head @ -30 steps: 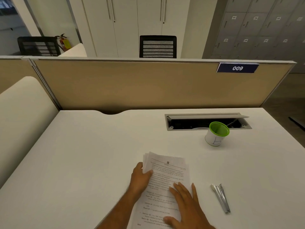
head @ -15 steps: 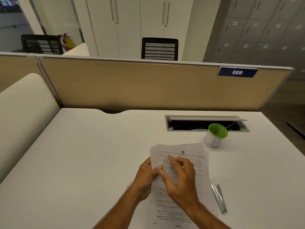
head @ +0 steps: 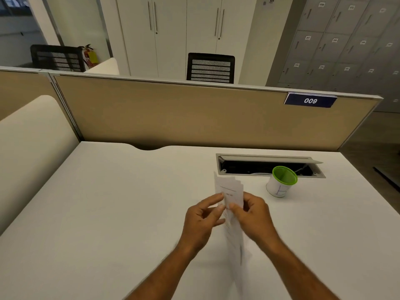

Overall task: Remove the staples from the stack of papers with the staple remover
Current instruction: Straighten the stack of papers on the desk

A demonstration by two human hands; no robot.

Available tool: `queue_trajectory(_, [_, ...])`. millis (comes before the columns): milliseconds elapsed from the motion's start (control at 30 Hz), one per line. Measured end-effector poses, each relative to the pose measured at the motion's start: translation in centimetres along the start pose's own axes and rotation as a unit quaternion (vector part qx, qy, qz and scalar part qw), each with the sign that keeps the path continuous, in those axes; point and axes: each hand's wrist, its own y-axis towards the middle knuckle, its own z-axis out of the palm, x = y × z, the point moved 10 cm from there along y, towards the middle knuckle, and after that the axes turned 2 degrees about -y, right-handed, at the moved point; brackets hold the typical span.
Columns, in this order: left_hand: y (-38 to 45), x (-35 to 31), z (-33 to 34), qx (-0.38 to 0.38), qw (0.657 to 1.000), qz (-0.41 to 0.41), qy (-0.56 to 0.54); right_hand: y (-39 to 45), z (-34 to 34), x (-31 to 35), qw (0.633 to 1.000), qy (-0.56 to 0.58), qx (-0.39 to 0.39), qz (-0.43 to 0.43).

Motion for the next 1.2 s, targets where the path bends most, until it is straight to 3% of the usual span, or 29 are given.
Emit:
queue_trajectory(133, [0.8, -5.1, -2.6, -0.078, 0.970, 0.151, 0.175, 0.9, -1.4, 1.6, 0.985, 0.142, 0.097, 0.028])
queue_trajectory(200, [1.4, -7.7, -2.2, -0.061, 0.939, 0.204, 0.271, 0.9, -1.5, 2.4, 0.969, 0.187, 0.156, 0.044])
queue_trajectory(367, [3.4, -8.7, -0.3, 0.093, 0.940, 0.111, 0.307, 0.7, -0.8, 3.3, 0.941, 0.219, 0.250, 0.066])
queue_trajectory(533, [4.1, -9.0, -1.2, 0.085, 0.943, 0.099, 0.306, -0.2, 0.4, 2.2, 0.906, 0.215, 0.352, 0.097])
queue_trajectory(633, [4.7, -6.7, -3.0, 0.067, 0.962, 0.013, 0.265, -0.9, 0.9, 0.3, 0.897, 0.144, 0.406, 0.105])
queue_trajectory(700, [5.1, -4.2, -4.4, 0.062, 0.963, -0.054, 0.257, -0.8, 0.9, -1.9, 0.908, 0.097, 0.388, 0.127])
queue_trajectory(833, [5.6, 1.7, -7.1, 0.056, 0.915, -0.126, 0.379, 0.0, 0.5, -7.2, 0.944, -0.023, 0.285, 0.165])
queue_trajectory(933, [5.5, 5.6, -9.7, 0.017, 0.898, -0.164, 0.407, 0.3, -0.1, -10.6, 0.952, -0.141, 0.222, 0.160])
queue_trajectory(1067, [4.8, 8.1, -12.2, -0.024, 0.870, -0.173, 0.462, 0.9, -3.6, -14.5, 0.970, -0.133, 0.094, 0.181])
queue_trajectory(1200, [4.0, 9.6, -12.9, -0.027, 0.856, -0.184, 0.482, 1.1, -8.1, -16.6, 0.945, -0.275, 0.025, 0.175])
